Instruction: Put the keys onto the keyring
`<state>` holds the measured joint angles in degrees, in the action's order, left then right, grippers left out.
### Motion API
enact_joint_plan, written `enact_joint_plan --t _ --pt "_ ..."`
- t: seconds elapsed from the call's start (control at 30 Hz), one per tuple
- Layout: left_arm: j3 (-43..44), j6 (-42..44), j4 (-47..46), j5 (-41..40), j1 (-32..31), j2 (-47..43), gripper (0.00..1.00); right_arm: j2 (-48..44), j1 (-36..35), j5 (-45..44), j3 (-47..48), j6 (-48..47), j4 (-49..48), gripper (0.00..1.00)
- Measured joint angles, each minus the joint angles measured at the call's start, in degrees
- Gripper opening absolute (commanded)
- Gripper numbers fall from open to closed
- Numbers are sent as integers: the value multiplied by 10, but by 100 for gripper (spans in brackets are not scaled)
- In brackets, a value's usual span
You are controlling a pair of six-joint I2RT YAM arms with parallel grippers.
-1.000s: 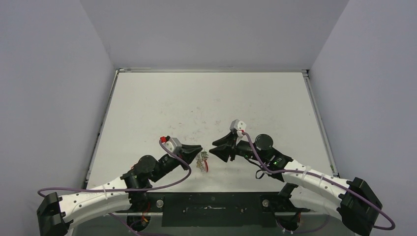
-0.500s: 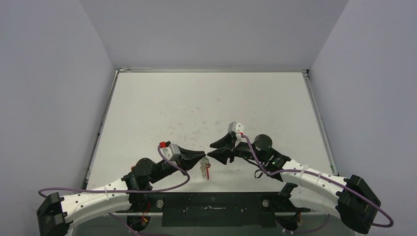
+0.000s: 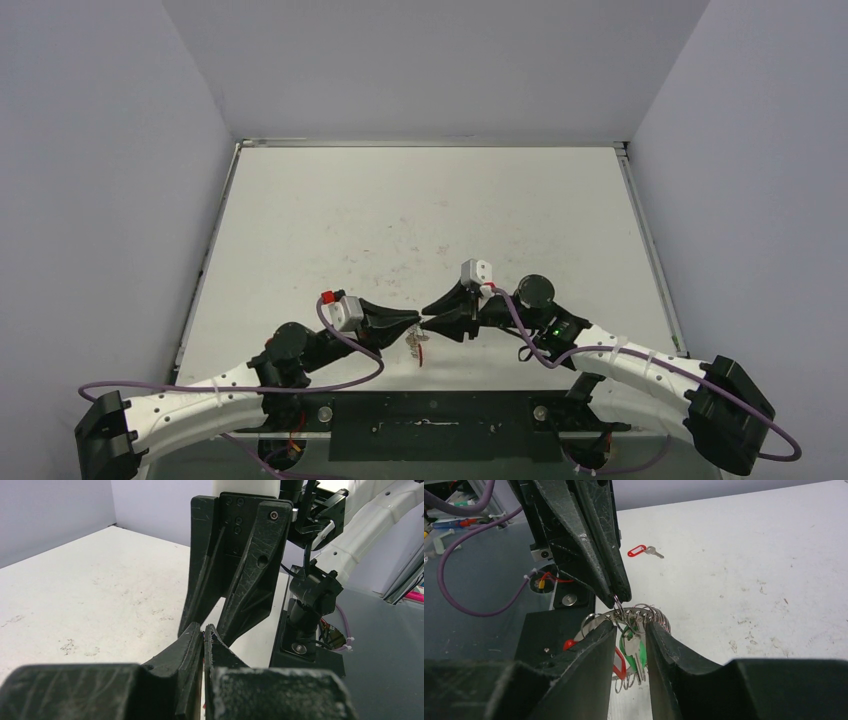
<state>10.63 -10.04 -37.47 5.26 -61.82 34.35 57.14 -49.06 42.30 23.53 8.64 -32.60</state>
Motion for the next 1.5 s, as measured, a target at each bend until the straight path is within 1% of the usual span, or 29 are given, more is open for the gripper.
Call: enact_joint_plan --t 0.03,0.1,0.17,0.2,0.3,0.43,0.53,0.7,0.77,0.8,1.1,1.13,1.17,1.2,1.23,1.27,1.3,1.37,1.5 --pt "0 0 -1 1 0 1 0 0 -2 3 0 -1 -2 24" --pt "0 0 -2 2 0 2 0 0 -2 7 0 0 -5 21" --pt "0 -1 -2 5 0 3 0 0 -2 9 0 1 -8 13" --pt "0 -1 -3 6 0 3 0 0 -2 10 0 1 -10 12" --pt "0 -1 -5 8 0 3 0 0 -2 14 0 3 -12 12" --pt "0 -2 -6 10 0 3 0 0 -2 16 0 9 -16 18" --pt "0 -3 -13 12 0 3 0 2 -2 17 0 15 -26 18" --pt "0 -3 -23 13 0 3 0 13 -2 18 0 28 -51 12" --pt "0 -3 -23 13 0 4 0 19 -3 20 0 34 -58 3" --pt "0 -3 -23 13 0 5 0 21 -5 21 0 37 -60 0" --pt "0 -3 -26 11 0 5 0 20 -5 21 0 42 -60 0" --pt "0 -3 -25 10 0 3 5 18 -5 20 0 40 -56 0" --pt "0 -3 -23 9 0 2 14 13 -6 17 0 38 -48 0" --pt "0 -3 -19 8 0 1 25 7 -7 12 0 34 -35 0" --pt "0 -2 -15 7 0 -1 35 2 -8 7 1 29 -24 0" --pt "0 -3 -9 5 0 -4 41 -3 -9 1 3 23 -8 0" --pt "0 -3 -3 2 0 -9 45 -7 -10 -6 5 16 11 0" --pt "0 -3 12 -4 0 -22 49 -15 -9 -21 11 4 47 0" --pt "12 3 72 -9 0 -40 52 -27 -9 -50 31 -29 139 0"
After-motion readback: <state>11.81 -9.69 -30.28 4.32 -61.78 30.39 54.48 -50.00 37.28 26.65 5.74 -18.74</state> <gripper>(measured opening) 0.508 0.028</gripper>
